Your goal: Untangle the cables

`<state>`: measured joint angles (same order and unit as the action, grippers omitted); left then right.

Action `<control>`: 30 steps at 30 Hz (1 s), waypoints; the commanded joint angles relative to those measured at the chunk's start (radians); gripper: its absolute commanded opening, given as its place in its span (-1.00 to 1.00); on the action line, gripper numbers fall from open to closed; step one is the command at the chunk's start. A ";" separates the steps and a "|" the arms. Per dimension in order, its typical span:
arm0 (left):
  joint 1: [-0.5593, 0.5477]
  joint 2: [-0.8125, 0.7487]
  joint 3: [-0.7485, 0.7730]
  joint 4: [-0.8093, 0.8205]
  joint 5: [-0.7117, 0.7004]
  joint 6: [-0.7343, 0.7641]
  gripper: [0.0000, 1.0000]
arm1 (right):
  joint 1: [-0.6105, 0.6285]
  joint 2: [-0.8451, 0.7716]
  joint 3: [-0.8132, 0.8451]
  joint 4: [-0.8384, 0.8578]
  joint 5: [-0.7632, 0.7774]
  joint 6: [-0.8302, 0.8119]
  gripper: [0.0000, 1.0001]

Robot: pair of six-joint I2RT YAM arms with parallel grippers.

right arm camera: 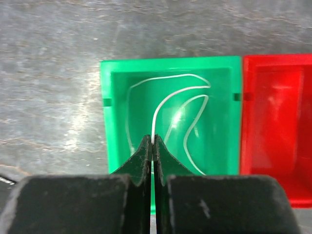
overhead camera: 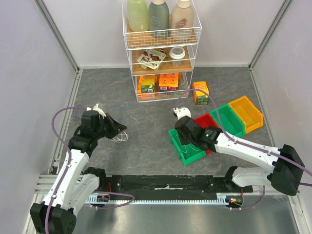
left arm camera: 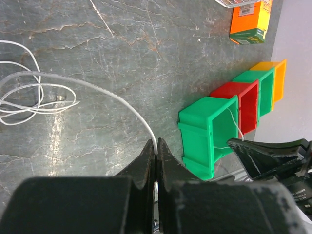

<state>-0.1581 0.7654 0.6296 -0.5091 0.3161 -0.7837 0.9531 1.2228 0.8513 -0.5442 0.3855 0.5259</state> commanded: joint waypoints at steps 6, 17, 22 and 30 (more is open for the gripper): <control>0.002 -0.014 0.088 0.006 0.115 0.044 -0.96 | -0.001 0.029 -0.055 0.106 -0.041 0.033 -1.00; 0.003 -0.032 0.104 -0.003 0.196 0.055 -0.97 | 0.067 0.017 0.101 0.023 0.013 -0.139 0.23; 0.003 -0.038 0.091 0.017 0.227 0.026 -0.96 | 0.171 0.006 0.169 0.128 0.009 -0.222 0.48; 0.002 -0.035 0.090 -0.011 0.253 0.011 -0.96 | 0.180 0.066 0.121 0.691 -0.426 -0.147 0.67</control>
<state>-0.1581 0.7410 0.6930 -0.5243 0.5304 -0.7620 1.1305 1.2415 0.9565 -0.1696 0.1764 0.3340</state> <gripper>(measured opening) 0.033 0.834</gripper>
